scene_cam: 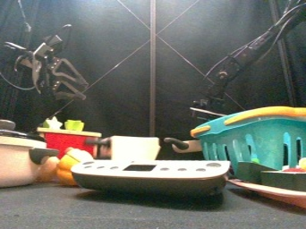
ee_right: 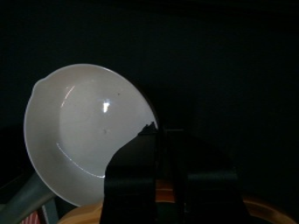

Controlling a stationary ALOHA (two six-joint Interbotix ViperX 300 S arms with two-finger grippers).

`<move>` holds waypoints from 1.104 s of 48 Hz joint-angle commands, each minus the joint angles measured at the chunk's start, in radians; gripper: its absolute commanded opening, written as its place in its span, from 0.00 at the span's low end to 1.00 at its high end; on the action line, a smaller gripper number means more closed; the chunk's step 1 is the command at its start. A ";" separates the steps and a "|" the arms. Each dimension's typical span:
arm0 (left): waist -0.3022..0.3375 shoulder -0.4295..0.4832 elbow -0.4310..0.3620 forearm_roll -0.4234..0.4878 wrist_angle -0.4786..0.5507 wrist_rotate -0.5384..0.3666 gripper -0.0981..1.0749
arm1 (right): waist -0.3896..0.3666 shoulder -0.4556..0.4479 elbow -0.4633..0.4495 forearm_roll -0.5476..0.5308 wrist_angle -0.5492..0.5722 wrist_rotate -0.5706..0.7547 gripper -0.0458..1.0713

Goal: Place pan in top right corner

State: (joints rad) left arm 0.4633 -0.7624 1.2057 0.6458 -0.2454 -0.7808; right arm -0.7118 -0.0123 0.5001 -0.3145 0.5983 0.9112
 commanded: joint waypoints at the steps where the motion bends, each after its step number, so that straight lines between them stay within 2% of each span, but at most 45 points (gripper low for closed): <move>1: 0.003 0.002 -0.014 -0.002 -0.003 0.000 0.85 | 0.000 -0.049 0.009 0.012 -0.020 0.000 0.44; 13: 0.005 0.002 -0.017 -0.002 -0.003 0.000 0.85 | 0.002 -0.029 0.017 0.020 -0.055 0.000 0.44; 40: 0.003 0.002 -0.014 -0.003 -0.003 0.000 0.85 | 0.032 -0.012 0.034 0.031 -0.052 0.000 0.46; 53: 0.005 0.002 -0.014 -0.002 -0.003 0.000 0.85 | 0.037 -0.012 0.028 0.028 -0.052 0.000 0.54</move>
State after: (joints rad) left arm 0.4648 -0.7624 1.2057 0.6458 -0.2454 -0.7808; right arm -0.6780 -0.0077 0.5415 -0.2869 0.5492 0.9081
